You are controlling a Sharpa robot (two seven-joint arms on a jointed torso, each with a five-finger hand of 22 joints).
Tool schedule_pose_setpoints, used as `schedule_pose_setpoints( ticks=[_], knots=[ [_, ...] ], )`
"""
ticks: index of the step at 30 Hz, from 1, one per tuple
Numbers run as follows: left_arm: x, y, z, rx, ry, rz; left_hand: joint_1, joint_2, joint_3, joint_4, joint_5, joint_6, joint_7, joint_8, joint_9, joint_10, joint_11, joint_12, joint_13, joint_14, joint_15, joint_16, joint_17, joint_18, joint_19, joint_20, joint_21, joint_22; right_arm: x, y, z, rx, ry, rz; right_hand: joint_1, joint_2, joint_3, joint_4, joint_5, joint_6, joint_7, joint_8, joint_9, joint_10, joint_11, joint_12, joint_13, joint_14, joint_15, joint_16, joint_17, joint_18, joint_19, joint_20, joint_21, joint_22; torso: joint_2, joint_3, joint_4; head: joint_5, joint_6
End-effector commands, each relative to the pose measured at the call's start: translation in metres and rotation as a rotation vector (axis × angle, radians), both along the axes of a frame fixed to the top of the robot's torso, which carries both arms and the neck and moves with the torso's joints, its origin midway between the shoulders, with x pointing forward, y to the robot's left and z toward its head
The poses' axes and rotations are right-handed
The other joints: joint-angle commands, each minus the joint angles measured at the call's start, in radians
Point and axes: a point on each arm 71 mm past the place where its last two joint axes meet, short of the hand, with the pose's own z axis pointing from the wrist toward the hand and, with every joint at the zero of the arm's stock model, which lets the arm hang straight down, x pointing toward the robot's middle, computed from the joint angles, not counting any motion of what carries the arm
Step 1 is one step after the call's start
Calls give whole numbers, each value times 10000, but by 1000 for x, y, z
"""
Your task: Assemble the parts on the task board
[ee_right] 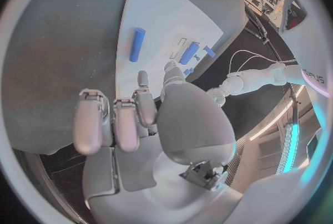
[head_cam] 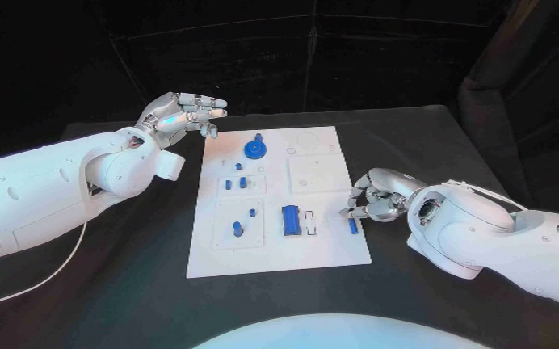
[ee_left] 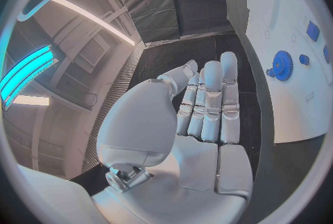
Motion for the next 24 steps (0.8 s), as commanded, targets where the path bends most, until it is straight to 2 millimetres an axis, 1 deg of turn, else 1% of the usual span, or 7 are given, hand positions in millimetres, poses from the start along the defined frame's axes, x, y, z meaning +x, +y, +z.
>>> schedule_pose_setpoints(
  ticks=[1, 3, 5, 10, 13, 19, 24],
  knots=[
    [0, -1, 1, -97, -60, -73, -27, 85, -49, 1, 42, -7, 26, 38, 5, -74, 20, 68, 6, -90, 12, -34, -10, 59, -44, -32, -69, -17, 0, 0, 0, -880, -96, 587, 85, 57, -87, -12, 100, 198, -42, -69, -26, 6, -33, -65, 155, 710, -17, -25, 964, -147, 102, 38, -11, 50, 14, 17, -10, -12, -10],
    [0, -1, 1, -97, -59, -74, -27, 85, -49, 1, 42, -7, 26, 38, 5, -74, 20, 68, 6, -90, 12, -34, -10, 59, -44, -32, -69, -17, 1, -2, -1, -1164, -139, 551, 86, 60, -126, -2, 126, 283, -61, -79, -37, 8, -49, -79, 151, 708, -31, -32, 953, -146, 99, 25, -16, 44, 4, 4, 12, -28, -23],
    [0, -1, 1, -96, -56, -76, -27, 85, -49, 1, 42, -7, 26, 38, 5, -74, 20, 68, 6, -90, 12, -34, -10, 59, -44, -32, -69, -17, 2, -3, -2, -1370, -162, 548, 84, 58, -152, 4, 135, 336, -74, -80, -41, 5, -59, -96, 144, 707, -39, -35, 951, -145, 99, 17, -16, 44, 6, 1, 23, -29, -37],
    [0, 0, 1, -90, -52, -65, -26, 102, -60, -2, 44, -15, 23, 50, 4, -96, 19, 98, 4, -93, 13, -30, -34, 61, -41, -30, -84, -30, 3, -1, -5, -1717, -40, 628, 80, 38, -213, 15, 140, 427, -97, -87, -47, 3, -79, -119, 135, 706, -56, -39, 947, -142, 93, 1, -26, 30, 6, -3, 15, -24, -56],
    [0, 0, 1, -89, -49, -65, -26, 102, -60, -2, 44, -15, 23, 50, 4, -96, 19, 98, 4, -93, 13, -30, -34, 61, -41, -30, -84, -30, 4, -1, -7, -1895, 94, 667, 64, 30, -251, 31, 135, 478, -110, -88, -47, -2, -89, -140, 125, 703, -65, -48, 933, -140, 88, -8, -35, 18, 5, -10, 23, -38, -73],
    [0, 0, 1, -86, -42, -65, -26, 102, -60, -2, 44, -15, 23, 50, 4, -96, 19, 98, 4, -93, 13, -30, -34, 61, -41, -30, -84, -30, 6, 0, -11, -2221, 313, 728, 61, 28, -285, 43, 126, 535, -127, -83, -41, -14, -102, -179, 103, 697, -76, -63, 908, -138, 83, -17, -42, 8, 7, -2, 19, -41, -105],
    [0, 0, 1, -83, -38, -63, -26, 102, -60, -2, 44, -15, 23, 50, 4, -96, 19, 98, 4, -93, 13, -30, -34, 61, -41, -30, -84, -30, 7, 1, -14, -2448, 533, 847, 94, 43, -299, 34, 133, 592, -145, -76, -33, -20, -118, -201, 94, 694, -88, -72, 896, -136, 78, -26, -51, -4, 4, -5, 28, -40, -124]
  ],
)
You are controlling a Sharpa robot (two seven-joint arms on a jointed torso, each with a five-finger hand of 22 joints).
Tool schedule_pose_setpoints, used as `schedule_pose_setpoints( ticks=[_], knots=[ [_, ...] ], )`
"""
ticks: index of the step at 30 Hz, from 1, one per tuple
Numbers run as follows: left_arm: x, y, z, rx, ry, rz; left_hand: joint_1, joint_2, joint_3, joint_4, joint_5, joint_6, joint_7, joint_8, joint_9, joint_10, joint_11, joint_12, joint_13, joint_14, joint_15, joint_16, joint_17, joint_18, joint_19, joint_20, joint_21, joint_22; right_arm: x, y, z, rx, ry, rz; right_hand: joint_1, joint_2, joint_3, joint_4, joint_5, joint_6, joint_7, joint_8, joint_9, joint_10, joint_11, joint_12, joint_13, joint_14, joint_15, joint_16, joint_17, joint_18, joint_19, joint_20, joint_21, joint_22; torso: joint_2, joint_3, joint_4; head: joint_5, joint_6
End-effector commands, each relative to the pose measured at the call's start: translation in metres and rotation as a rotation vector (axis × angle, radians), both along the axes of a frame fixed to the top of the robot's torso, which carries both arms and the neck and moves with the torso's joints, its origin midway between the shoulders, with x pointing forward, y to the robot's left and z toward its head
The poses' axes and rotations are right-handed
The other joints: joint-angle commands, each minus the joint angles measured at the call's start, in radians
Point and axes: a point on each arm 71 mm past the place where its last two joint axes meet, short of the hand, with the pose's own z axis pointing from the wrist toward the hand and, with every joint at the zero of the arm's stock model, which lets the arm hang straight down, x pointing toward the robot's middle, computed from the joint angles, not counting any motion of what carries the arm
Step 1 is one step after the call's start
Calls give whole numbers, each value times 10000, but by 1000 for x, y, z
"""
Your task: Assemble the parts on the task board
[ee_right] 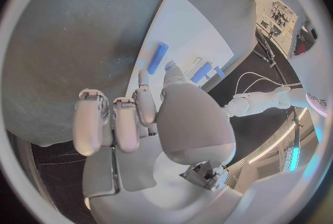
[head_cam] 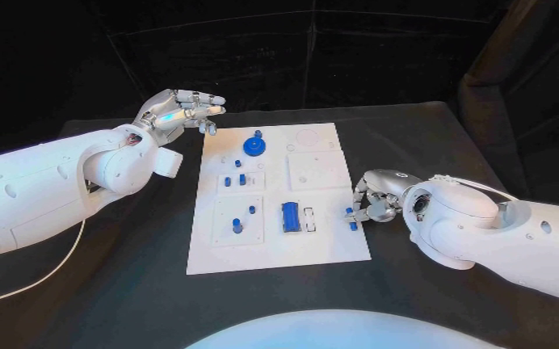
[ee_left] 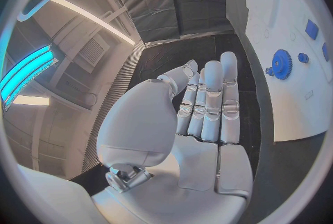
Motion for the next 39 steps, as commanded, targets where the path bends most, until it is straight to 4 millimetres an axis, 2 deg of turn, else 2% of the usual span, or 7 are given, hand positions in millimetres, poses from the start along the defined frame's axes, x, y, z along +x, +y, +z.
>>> schedule_pose_setpoints(
  ticks=[1, 11, 15, 18, 25, 32, 39],
  knots=[
    [0, -1, 1, -96, -43, -87, -26, 102, -60, -2, 44, -15, 23, 50, 4, -61, -17, 29, 4, -57, -23, -30, -8, 60, -41, -30, -36, -10, 0, 0, -4, -630, 361, 206, 72, 11, -72, 3, 36, 97, -23, -10, -1, 23, -91, -77, 110, 693, -90, -73, 896, -136, 77, -27, -53, -4, -3, 1, 8, 1, -19],
    [0, 0, 1, -91, -30, -91, -26, 102, -60, -2, 44, -15, 23, 50, 4, -61, -17, 29, 4, -57, -23, -30, -8, 60, -41, -30, -36, -10, 1, 4, -8, -986, 657, 353, 216, 51, -64, -69, 54, 164, -47, -17, 12, 10, -115, -126, 87, 692, -113, -79, 894, -139, 80, -45, -49, 10, -7, -6, 1, -9, -56],
    [0, 0, 1, -92, -26, -98, -26, 102, -60, -2, 44, -15, 23, 50, 4, -61, -17, 29, 4, -57, -23, -30, -8, 60, -41, -30, -36, -10, 2, 9, -9, -1021, 566, 473, 731, 224, 109, -359, 74, 208, -83, -61, 17, 9, -157, -149, 89, 694, -153, -81, 903, -141, 82, -80, -49, 21, -8, -4, 2, -8, -59],
    [0, -1, 1, -93, -23, -103, -26, 102, -60, -2, 44, -15, 23, 50, 4, -61, -17, 29, 4, -57, -23, -30, -8, 60, -41, -30, -36, -10, 3, 12, -10, -1087, 500, 546, 1145, 396, 312, -617, -389, 242, -91, -135, 6, -7, -171, -214, 64, 699, -170, -74, 929, -147, 89, -108, -43, 39, -5, -11, 16, -25, -61],
    [0, 0, 1, -89, -19, -95, -26, 102, -60, -2, 44, -15, 23, 50, 4, -61, -17, 29, 4, -57, -23, -30, -8, 60, -41, -30, -36, -10, 5, 16, -12, -1316, 425, 675, 1825, 602, 807, -1104, -595, 242, -82, -342, -67, -64, -177, -344, 17, 701, -183, -77, 944, -146, 87, -134, -55, 37, -11, -14, 15, -10, -61],
    [-1, 1, 1, -86, -20, -81, -26, 102, -60, -2, 44, -15, 23, 50, 4, -61, -17, 29, 4, -57, -23, -30, -8, 60, -41, -30, -36, -10, 5, 19, -13, -1317, 429, 683, 1938, 573, 1257, -1304, -81, 267, -20, -605, -201, -105, -139, -442, -14, 701, -144, -84, 947, -149, 87, -102, -61, 43, -21, -10, 1, 20, -85],
    [-1, 2, 1, -82, -17, -71, -18, 110, -63, -10, 45, -18, 21, 58, 4, -72, -19, 47, 3, -60, -24, -28, -23, 62, -39, -31, -44, -17, 1, 20, -8, 192, 428, -20, 1445, 407, 1996, -1023, 1434, 304, 2, -906, -348, -107, -115, -521, -26, 698, -128, -104, 934, -144, 85, -89, -72, 36, -23, -4, 8, 59, -65]
  ],
)
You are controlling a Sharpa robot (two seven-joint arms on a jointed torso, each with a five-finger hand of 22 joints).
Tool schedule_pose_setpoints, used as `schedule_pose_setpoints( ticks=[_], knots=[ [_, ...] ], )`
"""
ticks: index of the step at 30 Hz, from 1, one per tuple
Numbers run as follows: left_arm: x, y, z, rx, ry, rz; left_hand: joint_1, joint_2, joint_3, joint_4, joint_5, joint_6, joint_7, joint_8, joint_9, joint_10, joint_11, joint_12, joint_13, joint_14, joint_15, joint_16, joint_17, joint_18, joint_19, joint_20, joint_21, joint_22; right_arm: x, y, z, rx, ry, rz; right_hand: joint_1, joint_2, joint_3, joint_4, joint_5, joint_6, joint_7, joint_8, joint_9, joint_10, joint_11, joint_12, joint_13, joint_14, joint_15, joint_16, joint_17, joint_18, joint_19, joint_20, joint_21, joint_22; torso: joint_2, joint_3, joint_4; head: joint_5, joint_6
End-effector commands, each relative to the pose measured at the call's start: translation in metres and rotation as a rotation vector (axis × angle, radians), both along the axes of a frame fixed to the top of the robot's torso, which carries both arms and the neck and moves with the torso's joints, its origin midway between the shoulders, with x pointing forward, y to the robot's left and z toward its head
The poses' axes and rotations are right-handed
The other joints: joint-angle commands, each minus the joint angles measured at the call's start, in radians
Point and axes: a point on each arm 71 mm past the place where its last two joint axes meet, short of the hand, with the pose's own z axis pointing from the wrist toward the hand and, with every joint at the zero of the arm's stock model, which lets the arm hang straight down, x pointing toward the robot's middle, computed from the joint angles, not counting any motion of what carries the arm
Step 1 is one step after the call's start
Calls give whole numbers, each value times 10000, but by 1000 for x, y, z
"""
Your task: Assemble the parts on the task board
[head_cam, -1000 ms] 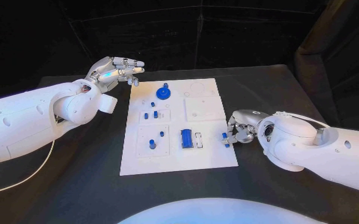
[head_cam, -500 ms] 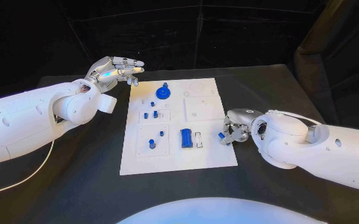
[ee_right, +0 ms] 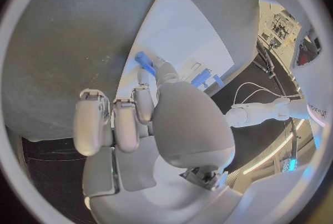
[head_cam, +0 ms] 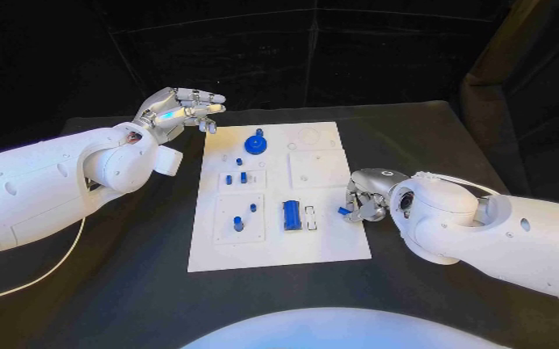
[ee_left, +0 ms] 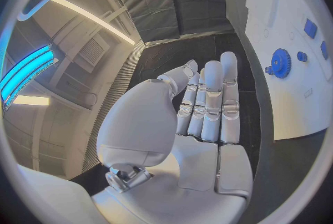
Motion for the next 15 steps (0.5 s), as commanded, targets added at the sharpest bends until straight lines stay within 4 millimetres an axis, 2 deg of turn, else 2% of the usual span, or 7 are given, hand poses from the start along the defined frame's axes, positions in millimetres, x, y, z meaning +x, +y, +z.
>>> schedule_pose_setpoints(
  ticks=[1, 8, 15],
  knots=[
    [0, -1, 1, -94, -29, -96, -18, 110, -63, -10, 45, -18, 21, 58, 4, -72, -19, 47, 2, -60, -24, -28, -8, 62, -39, -31, -45, -9, -6, -3, -3, 1465, 430, -952, 220, 401, 376, 121, 496, -83, 88, -136, -231, -269, 59, -581, -1098, 692, 25, -131, 838, -114, 22, 4, -171, -114, -2, -5, 2, 20, -6],
    [0, -1, 1, -99, -22, -117, -18, 110, -63, -10, 45, -18, 21, 58, 4, -72, -19, 47, 2, -60, -24, -28, -8, 62, -39, -31, -45, -9, -11, 1, 5, 2989, 341, -1563, -50, 9, 1099, 216, 564, 16, 102, -238, -332, -247, 82, -691, -1172, 702, 41, -122, 883, -111, 27, 26, -182, -109, 7, -6, 21, 38, 29],
    [-1, -1, 1, -99, -23, -112, -18, 110, -63, -10, 45, -18, 21, 58, 4, -72, -19, 47, 2, -60, -24, -28, -8, 62, -39, -31, -45, -9, -13, 7, 8, 3578, 314, -1724, -281, -291, 1487, 259, 549, 125, 85, -249, -362, -162, 67, -593, -1106, 722, 34, -83, 959, -124, 58, 24, -148, -46, 14, 1, -10, 108, 4]
  ],
)
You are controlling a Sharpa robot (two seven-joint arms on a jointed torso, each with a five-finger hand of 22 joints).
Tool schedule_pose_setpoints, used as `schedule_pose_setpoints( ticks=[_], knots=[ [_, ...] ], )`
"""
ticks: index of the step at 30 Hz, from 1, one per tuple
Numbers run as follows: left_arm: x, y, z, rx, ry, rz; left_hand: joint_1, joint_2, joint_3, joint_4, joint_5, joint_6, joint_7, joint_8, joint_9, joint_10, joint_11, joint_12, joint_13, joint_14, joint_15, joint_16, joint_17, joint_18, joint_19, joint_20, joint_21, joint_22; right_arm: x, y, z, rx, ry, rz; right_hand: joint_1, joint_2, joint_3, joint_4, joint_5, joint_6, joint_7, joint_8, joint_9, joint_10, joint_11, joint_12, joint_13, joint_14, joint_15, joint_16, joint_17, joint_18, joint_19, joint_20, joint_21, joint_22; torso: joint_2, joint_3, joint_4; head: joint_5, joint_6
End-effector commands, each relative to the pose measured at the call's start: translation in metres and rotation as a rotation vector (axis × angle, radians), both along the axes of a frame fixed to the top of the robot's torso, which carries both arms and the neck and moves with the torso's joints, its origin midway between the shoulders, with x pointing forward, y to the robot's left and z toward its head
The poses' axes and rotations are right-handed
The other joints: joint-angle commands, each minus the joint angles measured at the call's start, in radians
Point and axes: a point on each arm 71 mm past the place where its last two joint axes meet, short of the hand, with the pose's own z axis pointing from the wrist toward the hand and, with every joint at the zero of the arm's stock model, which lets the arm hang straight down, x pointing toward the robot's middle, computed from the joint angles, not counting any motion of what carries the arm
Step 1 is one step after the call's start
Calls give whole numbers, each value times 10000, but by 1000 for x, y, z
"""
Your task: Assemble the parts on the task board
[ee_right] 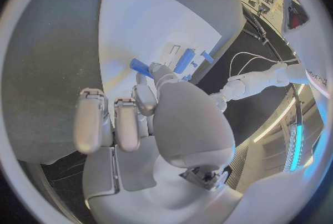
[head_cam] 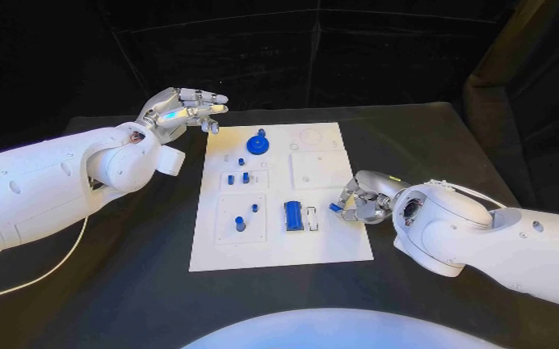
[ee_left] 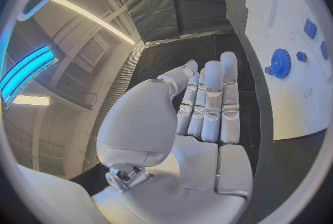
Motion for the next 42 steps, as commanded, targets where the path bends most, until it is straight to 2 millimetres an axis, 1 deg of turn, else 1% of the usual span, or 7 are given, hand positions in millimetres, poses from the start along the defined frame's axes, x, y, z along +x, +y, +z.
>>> schedule_pose_setpoints(
  ticks=[1, 5, 11, 17, 19, 24, 42],
  knots=[
    [0, -1, 1, -94, -28, -99, -18, 110, -63, -10, 45, -18, 22, 58, 4, -72, -19, 47, 2, -60, -24, -28, -9, 61, -39, -31, -45, -9, 0, 4, 3, 906, -59, -425, -130, -178, 112, 24, -14, 124, -18, 29, -13, 106, -11, 80, 43, 726, 37, 37, 963, -127, 65, 23, 15, 34, 2, 2, -14, 21, -22],
    [0, -1, 1, -98, -29, -106, -18, 110, -63, -10, 45, -18, 22, 58, 4, -72, -19, 47, 2, -60, -24, -28, -9, 61, -39, -31, -45, -9, 0, 10, 2, 1032, 71, -371, -330, -330, 209, 92, -31, 237, -51, 68, -2, 147, -33, 115, 67, 731, 22, 47, 984, -130, 76, 11, 25, 53, -1, -4, -11, 40, -34],
    [-1, -2, 2, -103, -28, -118, -18, 110, -63, -10, 45, -18, 22, 58, 4, -72, -19, 47, 2, -60, -24, -28, -9, 61, -39, -31, -45, -9, 2, 20, -2, 940, 384, -263, -747, -551, 190, 253, 60, 558, -177, 232, 80, 254, -130, 214, 131, 750, -48, 90, 1062, -148, 122, -43, 86, 154, 11, -1, 13, 71, -42],
    [-1, -1, 2, -98, -28, -103, -18, 110, -63, -10, 45, -18, 22, 58, 4, -72, -19, 47, 2, -60, -24, -28, -9, 61, -39, -31, -45, -9, 4, 27, -6, 588, 660, -157, -1346, -639, -89, 580, -146, 938, -336, 442, 221, 410, -250, 366, 230, 779, -139, 166, 1194, -186, 199, -113, 198, 334, 10, 3, -12, 117, -87],
    [-1, -1, 2, -99, -28, -106, -18, 110, -63, -10, 45, -18, 22, 58, 4, -72, -19, 47, 2, -60, -24, -28, -9, 61, -39, -31, -45, -9, 5, 29, -7, 539, 694, -148, -1551, -622, -211, 709, -287, 1047, -383, 499, 272, 468, -288, 433, 276, 786, -172, 187, 1231, -197, 222, -141, 232, 389, 11, 4, -13, 119, -93],
    [-1, -1, 2, -105, -29, -122, -18, 110, -63, -10, 45, -18, 22, 58, 4, -72, -19, 47, 2, -60, -24, -28, -9, 61, -39, -31, -45, -9, 6, 33, -8, 454, 696, -170, -1722, -562, -350, 829, -317, 1180, -452, 571, 354, 535, -345, 507, 336, 796, -222, 217, 1286, -211, 250, -186, 273, 457, 2, 5, -15, 125, -102],
    [-1, -2, 2, -107, -16, -140, -18, 110, -63, -10, 45, -18, 22, 58, 4, -72, -19, 47, 2, -60, -24, -28, -9, 61, -39, -31, -45, -9, 12, 42, -15, -24, 984, 18, -1668, -522, -390, 801, -283, 1218, -501, 601, 409, 557, -388, 504, 345, 795, -257, 216, 1285, -210, 250, -218, 273, 457, 1, 3, -11, 143, -148]
  ],
)
